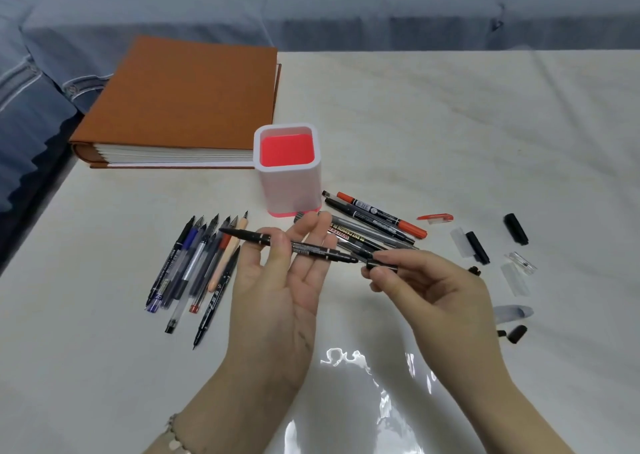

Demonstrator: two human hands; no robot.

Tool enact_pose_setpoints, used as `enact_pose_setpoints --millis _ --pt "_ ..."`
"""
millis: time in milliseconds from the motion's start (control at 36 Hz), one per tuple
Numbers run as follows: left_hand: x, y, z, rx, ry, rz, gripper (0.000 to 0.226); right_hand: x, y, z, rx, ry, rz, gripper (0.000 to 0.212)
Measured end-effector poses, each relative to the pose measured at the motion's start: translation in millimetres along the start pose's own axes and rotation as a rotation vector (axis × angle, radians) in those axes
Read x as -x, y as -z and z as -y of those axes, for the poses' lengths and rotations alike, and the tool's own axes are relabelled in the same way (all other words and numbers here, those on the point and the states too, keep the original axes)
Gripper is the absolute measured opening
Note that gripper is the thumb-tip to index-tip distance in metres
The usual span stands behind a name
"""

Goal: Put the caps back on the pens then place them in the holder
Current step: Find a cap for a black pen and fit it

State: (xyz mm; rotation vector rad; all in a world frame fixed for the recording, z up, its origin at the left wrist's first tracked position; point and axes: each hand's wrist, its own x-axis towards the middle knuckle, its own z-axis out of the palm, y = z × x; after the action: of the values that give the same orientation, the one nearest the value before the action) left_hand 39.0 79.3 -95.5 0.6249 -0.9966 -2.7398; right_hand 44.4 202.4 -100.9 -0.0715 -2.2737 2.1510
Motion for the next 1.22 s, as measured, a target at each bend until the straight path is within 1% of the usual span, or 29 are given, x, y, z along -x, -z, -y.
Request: enact_pose_setpoints --millis 111,194,278,361,500,583,667,750,889,917,944,972,1000,1111,1222 --pt "5.2 -1.0 5.8 -0.049 0.005 0.034 0.02 0.0 -3.8 -1.7 -0.006 0.0 0.008 0.025" --pt "10.1 -2.0 10.3 -0.079 -0.003 0.054 0.016 0.3 -3.3 -2.9 -0.026 0.029 -0.025 0.03" --pt "10.8 -0.1 13.7 -0.111 -0.002 0.059 0.016 1.0 -2.4 -6.0 -0.018 0.044 -0.013 0.032" --pt "10.6 1.9 17.8 -0.136 0.003 0.06 0.016 1.4 -0.6 -10.0 0.003 0.048 0.007 0.026" --pt "9.9 4.1 23.9 -0.287 -0.034 0.08 0.015 2.5 4.6 -17.1 -0.067 -0.031 0.0 0.029" --pt "5.2 4.1 26.2 -0.396 -0.051 0.119 0.016 3.5 10.0 -24.3 -0.085 -0.085 0.03 0.025" --pt "-0.3 1.1 29.7 -0.389 -0.009 0.126 0.011 3.6 15.6 -31.6 -0.053 -0.084 0.004 0.023" --pt "-4.7 -0.3 36.4 -0.328 0.052 0.05 0.014 2.5 21.7 -39.3 0.065 -0.044 -0.059 0.027" --pt "-7.6 2.4 43.6 -0.275 0.098 -0.098 0.011 5.2 27.2 -50.2 0.224 0.021 -0.079 0.035" --pt "-9.5 3.8 42.6 -0.262 0.094 -0.13 0.011 6.1 29.5 -53.7 0.266 0.051 -0.1 0.033" --pt "-12.0 5.6 40.9 -0.254 0.088 -0.153 0.01 6.7 32.7 -58.4 0.334 0.098 -0.116 0.026" --pt "-14.7 7.1 38.8 -0.253 0.086 -0.162 0.01 7.0 36.1 -62.5 0.413 0.142 -0.115 0.016" --pt "-16.9 8.5 36.8 -0.263 0.085 -0.158 0.01 7.3 39.9 -67.0 0.502 0.181 -0.101 0.013" --pt "-18.4 8.5 35.0 -0.37 0.094 -0.11 0.007 4.5 53.3 -89.6 0.784 0.292 0.001 0.012" --pt "-12.9 6.3 40.8 -0.423 0.144 -0.08 0.007 0.5 59.9 -93.8 0.924 0.364 0.052 0.02"
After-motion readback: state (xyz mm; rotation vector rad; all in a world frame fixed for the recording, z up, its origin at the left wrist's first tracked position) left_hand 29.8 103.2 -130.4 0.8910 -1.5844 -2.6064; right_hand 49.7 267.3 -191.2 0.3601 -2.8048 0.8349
